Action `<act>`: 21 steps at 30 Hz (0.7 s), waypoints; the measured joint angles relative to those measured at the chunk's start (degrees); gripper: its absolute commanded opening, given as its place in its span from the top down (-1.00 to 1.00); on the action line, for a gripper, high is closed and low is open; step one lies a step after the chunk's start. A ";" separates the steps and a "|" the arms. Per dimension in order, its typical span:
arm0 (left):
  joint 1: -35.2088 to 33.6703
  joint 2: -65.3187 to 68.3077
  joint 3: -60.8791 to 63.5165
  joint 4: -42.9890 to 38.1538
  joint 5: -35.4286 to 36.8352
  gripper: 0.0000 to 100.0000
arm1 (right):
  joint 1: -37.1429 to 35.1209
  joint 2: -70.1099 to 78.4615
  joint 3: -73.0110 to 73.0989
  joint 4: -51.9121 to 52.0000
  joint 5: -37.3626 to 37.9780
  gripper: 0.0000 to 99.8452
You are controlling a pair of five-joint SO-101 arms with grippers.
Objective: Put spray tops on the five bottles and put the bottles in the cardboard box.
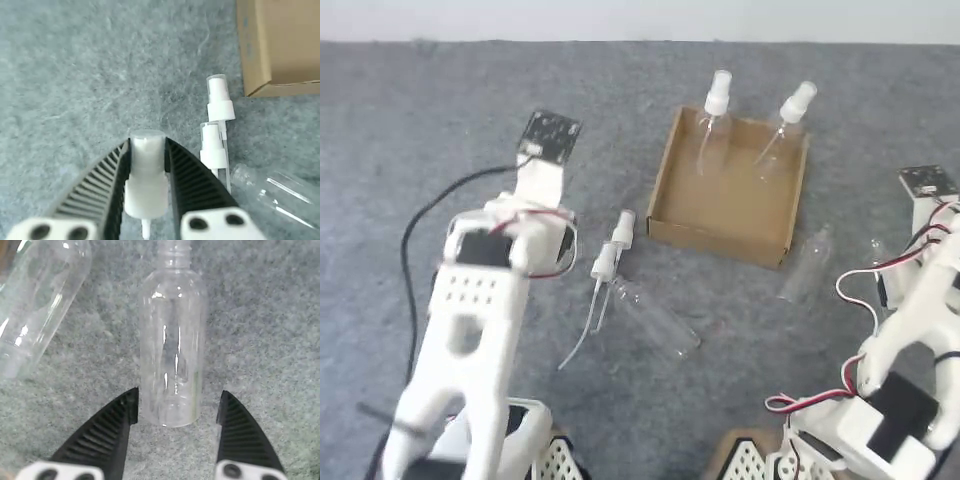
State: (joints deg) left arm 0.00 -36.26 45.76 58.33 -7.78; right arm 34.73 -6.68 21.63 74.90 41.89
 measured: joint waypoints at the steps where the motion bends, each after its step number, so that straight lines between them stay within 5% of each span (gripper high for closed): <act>1: 0.00 -2.64 1.41 0.00 0.00 0.98 | -0.18 0.00 0.00 0.00 0.00 0.59; 8: 0.09 -15.47 10.20 0.00 0.18 0.98 | -5.01 0.00 0.00 0.00 -0.53 0.43; 21: -0.53 -21.19 20.92 -6.42 0.18 0.98 | -7.21 10.73 -11.78 0.00 -2.46 0.44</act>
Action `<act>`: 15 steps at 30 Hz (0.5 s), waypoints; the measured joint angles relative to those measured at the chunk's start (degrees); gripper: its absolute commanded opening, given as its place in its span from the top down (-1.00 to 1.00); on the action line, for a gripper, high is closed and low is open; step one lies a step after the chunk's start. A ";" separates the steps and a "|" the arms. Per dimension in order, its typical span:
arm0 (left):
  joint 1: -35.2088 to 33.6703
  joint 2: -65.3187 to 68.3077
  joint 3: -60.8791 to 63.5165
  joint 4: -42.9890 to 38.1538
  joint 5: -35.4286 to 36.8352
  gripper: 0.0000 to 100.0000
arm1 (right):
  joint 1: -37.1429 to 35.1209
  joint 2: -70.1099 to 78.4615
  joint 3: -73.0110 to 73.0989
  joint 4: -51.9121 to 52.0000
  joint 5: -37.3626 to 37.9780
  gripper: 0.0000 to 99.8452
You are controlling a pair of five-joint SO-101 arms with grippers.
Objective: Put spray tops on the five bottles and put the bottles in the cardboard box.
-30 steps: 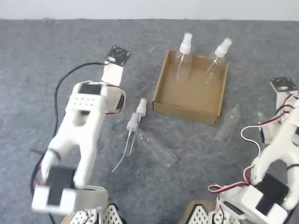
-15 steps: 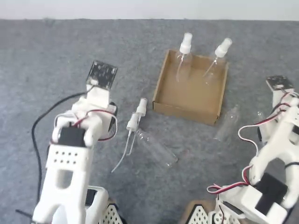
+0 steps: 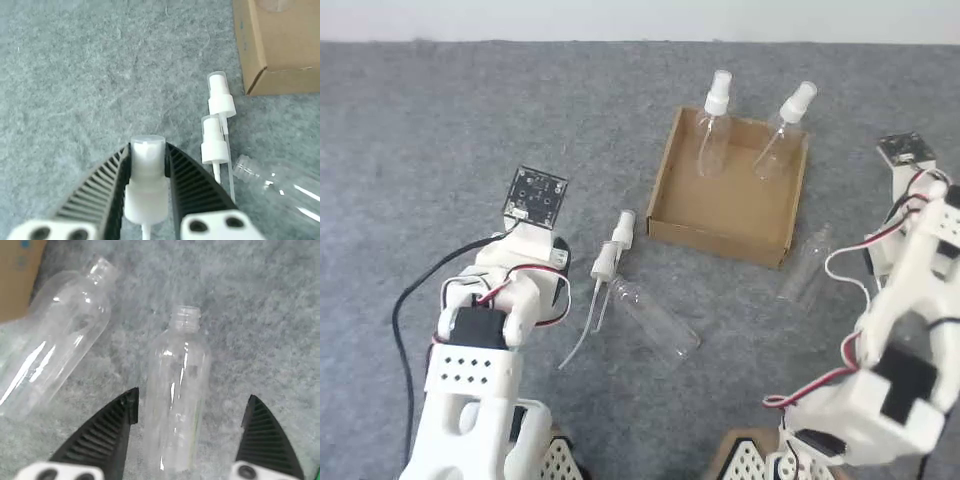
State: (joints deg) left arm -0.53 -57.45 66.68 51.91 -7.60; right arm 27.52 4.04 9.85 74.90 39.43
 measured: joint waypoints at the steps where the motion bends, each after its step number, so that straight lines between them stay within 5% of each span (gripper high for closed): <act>1: 0.00 0.00 0.00 0.00 0.00 0.98 | 0.00 1.58 -0.70 0.00 -0.09 0.44; 15: 0.09 0.00 0.00 0.00 0.00 0.98 | 0.00 16.35 -9.14 0.00 -0.26 0.58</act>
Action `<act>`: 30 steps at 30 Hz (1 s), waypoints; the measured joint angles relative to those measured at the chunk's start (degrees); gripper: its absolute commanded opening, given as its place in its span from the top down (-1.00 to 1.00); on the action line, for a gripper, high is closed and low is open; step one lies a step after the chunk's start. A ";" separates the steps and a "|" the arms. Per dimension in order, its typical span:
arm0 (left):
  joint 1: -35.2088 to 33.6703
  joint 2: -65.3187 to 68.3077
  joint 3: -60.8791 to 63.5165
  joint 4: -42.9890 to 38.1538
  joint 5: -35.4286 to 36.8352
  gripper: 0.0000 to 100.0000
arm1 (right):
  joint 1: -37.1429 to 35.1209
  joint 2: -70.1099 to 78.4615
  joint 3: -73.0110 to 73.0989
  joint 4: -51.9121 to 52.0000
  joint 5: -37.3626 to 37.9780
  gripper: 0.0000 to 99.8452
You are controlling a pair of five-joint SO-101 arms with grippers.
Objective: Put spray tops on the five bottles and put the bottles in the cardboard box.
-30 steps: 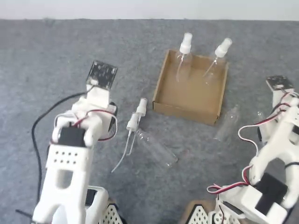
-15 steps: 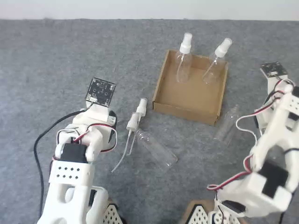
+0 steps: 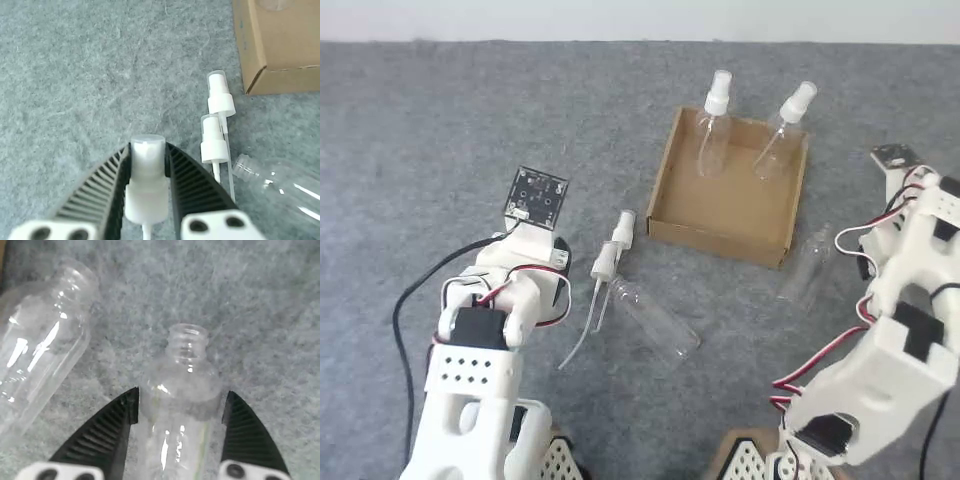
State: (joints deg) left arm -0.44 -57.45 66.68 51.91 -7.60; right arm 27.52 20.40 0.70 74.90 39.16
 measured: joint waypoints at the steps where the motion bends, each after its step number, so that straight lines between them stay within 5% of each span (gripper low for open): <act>1: 0.00 0.00 0.00 0.00 0.00 0.98 | 0.00 0.35 -0.09 0.00 0.00 0.58; 5: 0.00 0.00 0.00 0.00 0.00 0.98 | -0.09 1.23 -0.09 0.00 0.00 0.64; 10: 0.09 0.00 0.00 0.00 0.00 0.98 | -0.09 1.23 -0.97 0.00 0.00 1.00; 22: 0.09 0.00 0.88 0.00 0.00 0.98 | -0.88 0.62 -16.44 12.57 -0.35 0.99; 30: 0.44 0.00 0.97 -0.35 0.00 0.98 | -7.65 -14.51 -15.82 14.68 -8.88 0.99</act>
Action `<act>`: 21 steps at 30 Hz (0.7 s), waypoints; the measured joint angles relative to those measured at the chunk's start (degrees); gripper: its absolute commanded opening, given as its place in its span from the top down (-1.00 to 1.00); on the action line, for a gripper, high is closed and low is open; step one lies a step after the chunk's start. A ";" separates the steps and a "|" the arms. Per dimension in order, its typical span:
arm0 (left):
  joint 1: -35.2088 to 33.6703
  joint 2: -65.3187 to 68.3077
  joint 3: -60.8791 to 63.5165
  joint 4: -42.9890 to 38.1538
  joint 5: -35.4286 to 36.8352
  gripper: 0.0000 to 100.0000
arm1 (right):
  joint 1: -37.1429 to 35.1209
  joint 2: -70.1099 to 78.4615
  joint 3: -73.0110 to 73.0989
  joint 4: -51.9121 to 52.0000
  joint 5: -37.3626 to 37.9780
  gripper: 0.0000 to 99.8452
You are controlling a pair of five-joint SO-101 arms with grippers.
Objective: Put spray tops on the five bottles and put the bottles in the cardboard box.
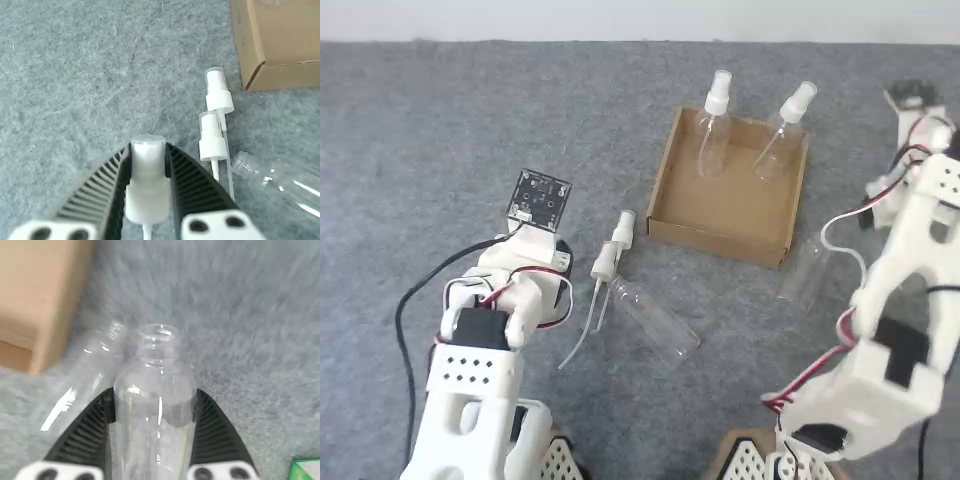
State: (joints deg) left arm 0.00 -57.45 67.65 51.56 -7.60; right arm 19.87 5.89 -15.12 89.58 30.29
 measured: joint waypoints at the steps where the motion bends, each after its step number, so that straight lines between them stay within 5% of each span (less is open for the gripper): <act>1: 0.00 0.00 0.00 0.00 0.00 0.98 | -1.41 -2.90 1.67 0.00 -0.88 0.99; 13: 0.00 0.00 0.00 0.00 0.00 0.98 | -29.01 -40.35 36.22 -10.46 -10.29 0.99; 21: -0.26 0.00 0.00 0.00 0.00 0.98 | -50.46 -44.48 48.18 -23.03 -17.05 0.99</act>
State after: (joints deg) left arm -0.26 -57.45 67.65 51.56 -7.60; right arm -30.59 -38.59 33.05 66.55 13.23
